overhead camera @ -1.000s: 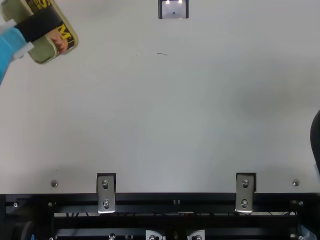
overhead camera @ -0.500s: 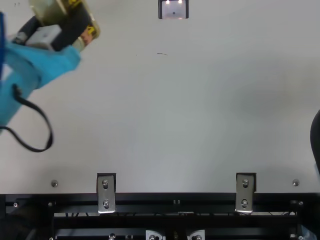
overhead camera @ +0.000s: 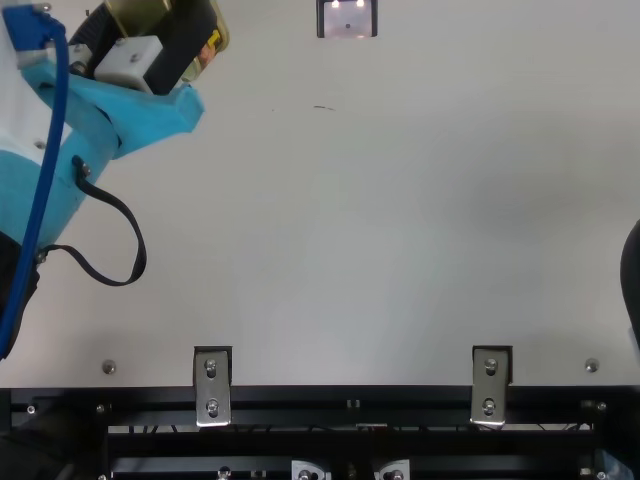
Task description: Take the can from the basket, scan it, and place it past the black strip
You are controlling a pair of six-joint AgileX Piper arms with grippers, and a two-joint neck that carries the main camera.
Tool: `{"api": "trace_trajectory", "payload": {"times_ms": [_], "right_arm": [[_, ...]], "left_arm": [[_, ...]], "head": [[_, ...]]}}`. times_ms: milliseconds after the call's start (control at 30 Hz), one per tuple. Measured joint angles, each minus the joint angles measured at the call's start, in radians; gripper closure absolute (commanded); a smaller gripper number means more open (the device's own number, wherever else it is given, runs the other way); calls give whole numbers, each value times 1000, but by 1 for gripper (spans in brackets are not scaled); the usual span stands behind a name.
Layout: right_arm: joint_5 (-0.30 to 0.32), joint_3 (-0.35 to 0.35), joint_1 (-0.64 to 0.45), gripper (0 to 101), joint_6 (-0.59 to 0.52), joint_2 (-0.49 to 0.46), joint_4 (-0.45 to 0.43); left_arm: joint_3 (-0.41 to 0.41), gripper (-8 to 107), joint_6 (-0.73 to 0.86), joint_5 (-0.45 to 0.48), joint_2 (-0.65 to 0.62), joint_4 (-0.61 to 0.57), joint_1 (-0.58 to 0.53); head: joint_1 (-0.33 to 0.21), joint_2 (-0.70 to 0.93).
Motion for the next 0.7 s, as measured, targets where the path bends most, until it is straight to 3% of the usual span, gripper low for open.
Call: {"api": "trace_trajectory", "payload": {"times_ms": [167,367,700], "right_arm": [[0,0,0,0,0,0,0],[0,0,0,0,0,0,0],[0,0,0,0,0,0,0]], "left_arm": [[35,89,62,-81,-6,42,4],[104,89,130,-241,10,67,-5],[172,89,274,-563,108,-99,-141]], "head": [[0,0],[0,0],[0,0]]}}
